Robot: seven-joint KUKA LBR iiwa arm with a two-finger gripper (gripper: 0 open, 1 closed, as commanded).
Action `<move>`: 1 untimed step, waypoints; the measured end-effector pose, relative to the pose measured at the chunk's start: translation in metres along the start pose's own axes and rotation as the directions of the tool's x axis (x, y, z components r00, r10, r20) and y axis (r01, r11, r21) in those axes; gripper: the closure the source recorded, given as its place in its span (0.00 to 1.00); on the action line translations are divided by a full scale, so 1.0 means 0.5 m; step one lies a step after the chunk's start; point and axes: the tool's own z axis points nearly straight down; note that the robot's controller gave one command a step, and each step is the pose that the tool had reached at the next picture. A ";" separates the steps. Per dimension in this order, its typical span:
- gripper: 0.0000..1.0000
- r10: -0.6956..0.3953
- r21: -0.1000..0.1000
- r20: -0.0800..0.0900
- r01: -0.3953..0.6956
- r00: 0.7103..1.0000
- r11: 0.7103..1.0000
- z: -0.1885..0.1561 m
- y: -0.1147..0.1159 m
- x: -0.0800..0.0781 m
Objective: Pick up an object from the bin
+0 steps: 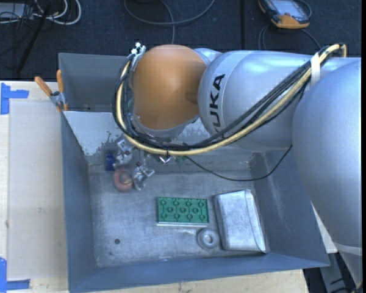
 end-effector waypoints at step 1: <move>1.00 0.004 0.000 0.000 -0.004 1.000 1.000 -0.025 -0.001 -0.001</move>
Offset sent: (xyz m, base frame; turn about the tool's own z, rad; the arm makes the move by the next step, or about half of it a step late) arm 0.0001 -0.0001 0.0123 0.0000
